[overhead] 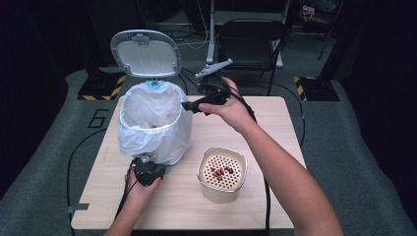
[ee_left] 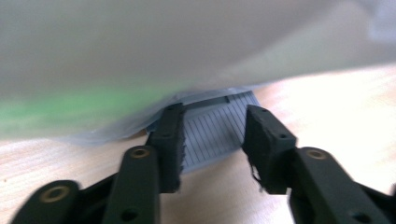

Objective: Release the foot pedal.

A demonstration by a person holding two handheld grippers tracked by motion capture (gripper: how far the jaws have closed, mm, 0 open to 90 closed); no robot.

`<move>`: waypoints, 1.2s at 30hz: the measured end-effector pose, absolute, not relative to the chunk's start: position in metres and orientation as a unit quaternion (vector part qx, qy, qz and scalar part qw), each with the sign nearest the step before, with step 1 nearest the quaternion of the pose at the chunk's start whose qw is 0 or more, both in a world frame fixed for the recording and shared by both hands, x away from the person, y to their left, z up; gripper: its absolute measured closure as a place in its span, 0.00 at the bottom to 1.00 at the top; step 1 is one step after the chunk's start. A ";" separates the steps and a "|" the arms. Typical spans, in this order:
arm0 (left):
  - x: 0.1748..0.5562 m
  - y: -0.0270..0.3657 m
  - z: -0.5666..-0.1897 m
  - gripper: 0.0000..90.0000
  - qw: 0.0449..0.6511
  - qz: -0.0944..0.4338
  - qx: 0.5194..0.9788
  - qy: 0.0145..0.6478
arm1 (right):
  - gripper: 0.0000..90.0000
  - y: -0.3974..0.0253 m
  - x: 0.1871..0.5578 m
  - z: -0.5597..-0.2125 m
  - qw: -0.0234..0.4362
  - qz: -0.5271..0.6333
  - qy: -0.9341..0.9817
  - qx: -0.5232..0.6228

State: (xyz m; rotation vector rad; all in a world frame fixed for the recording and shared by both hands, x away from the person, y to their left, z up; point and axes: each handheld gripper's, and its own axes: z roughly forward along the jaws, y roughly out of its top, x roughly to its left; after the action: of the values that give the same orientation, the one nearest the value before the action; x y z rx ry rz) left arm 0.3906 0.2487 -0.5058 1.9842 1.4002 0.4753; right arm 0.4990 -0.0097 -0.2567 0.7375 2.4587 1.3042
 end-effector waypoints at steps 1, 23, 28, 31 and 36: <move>0.390 0.251 -0.505 0.58 0.323 0.179 0.761 0.534 | 0.21 -0.016 0.499 -0.258 0.135 0.450 0.844 0.257; 0.364 0.313 -0.472 0.47 0.376 0.166 0.724 0.554 | 0.31 -0.132 0.474 -0.309 0.160 0.453 0.812 0.331; 0.359 0.327 -0.474 0.47 0.383 0.172 0.715 0.559 | 0.33 -0.158 0.456 -0.327 0.168 0.445 0.815 0.330; 0.359 0.333 -0.476 0.48 0.388 0.180 0.709 0.560 | 0.33 -0.171 0.445 -0.340 0.174 0.439 0.814 0.338; 0.358 0.340 -0.480 0.48 0.391 0.183 0.705 0.563 | 0.33 -0.188 0.428 -0.363 0.182 0.439 0.800 0.367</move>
State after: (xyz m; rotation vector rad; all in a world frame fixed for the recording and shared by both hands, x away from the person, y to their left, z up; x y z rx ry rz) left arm 0.3579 0.3398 -0.4803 1.7907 1.4310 0.4662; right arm 0.4276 -0.1881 -0.3625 1.0353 2.2576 1.2387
